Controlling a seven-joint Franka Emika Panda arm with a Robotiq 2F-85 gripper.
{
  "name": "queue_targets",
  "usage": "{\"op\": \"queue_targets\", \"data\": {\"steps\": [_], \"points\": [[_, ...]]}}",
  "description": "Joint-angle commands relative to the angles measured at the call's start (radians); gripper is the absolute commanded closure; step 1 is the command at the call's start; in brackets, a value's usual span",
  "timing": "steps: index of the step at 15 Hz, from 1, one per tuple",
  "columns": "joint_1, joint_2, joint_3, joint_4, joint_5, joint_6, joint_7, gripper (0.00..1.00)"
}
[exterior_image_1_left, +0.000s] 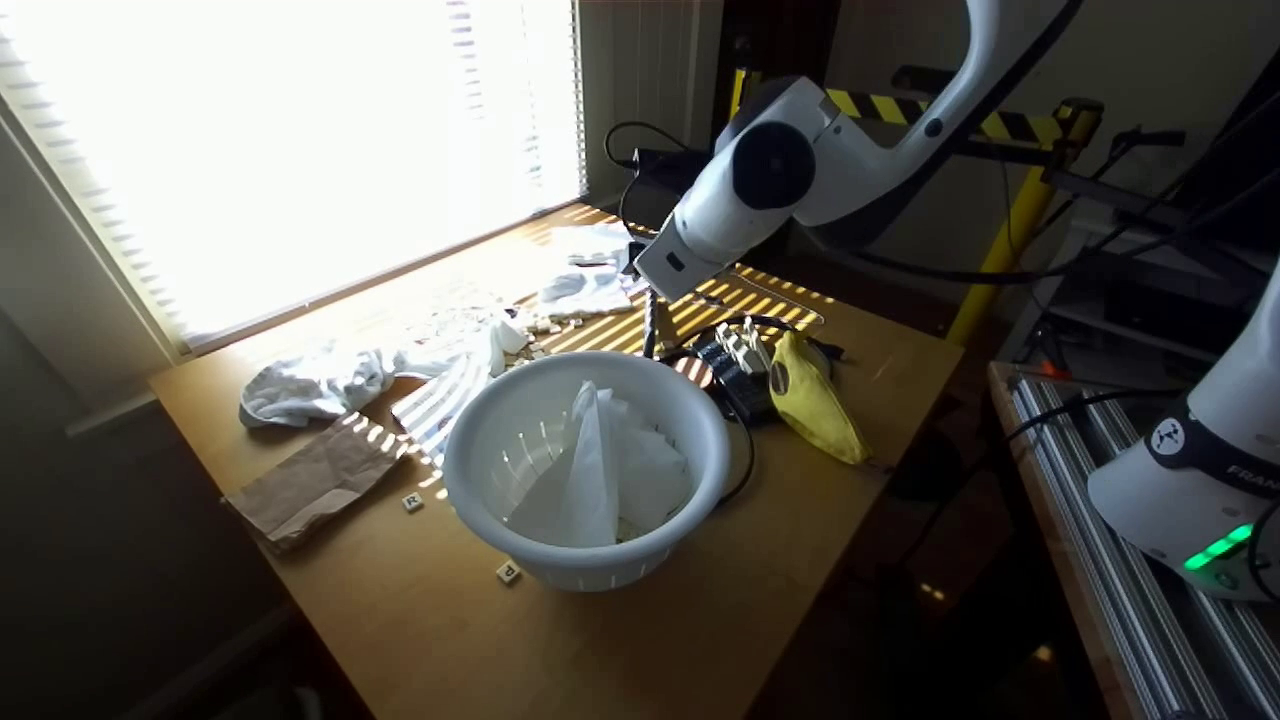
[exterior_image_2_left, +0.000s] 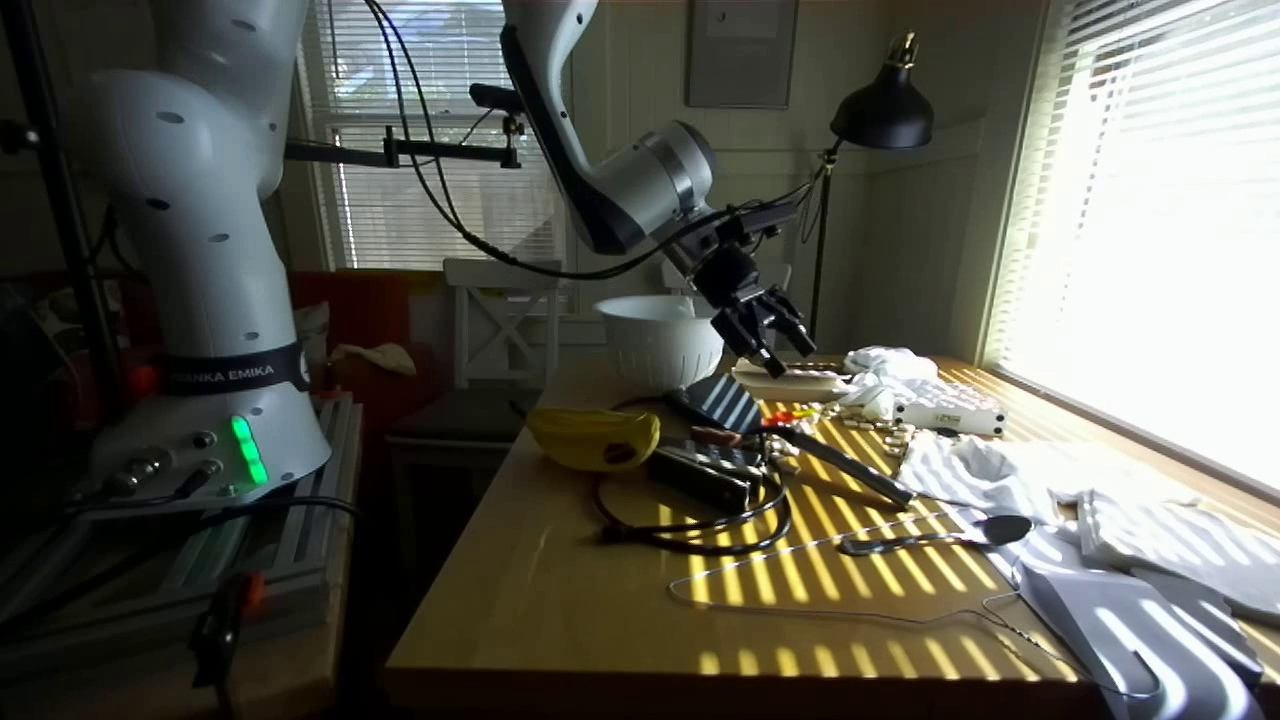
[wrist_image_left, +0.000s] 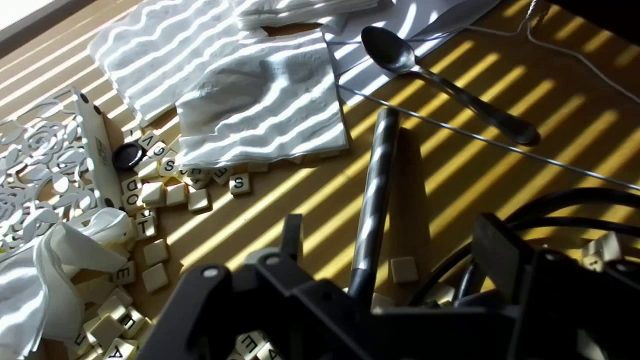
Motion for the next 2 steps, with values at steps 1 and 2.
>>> {"op": "queue_targets", "data": {"steps": [1,2], "points": [[0.003,-0.026,0.022,-0.014,0.012,-0.027,-0.025,0.07],[0.012,-0.041,0.025,-0.027,0.013,-0.038,-0.03,0.02]]}}
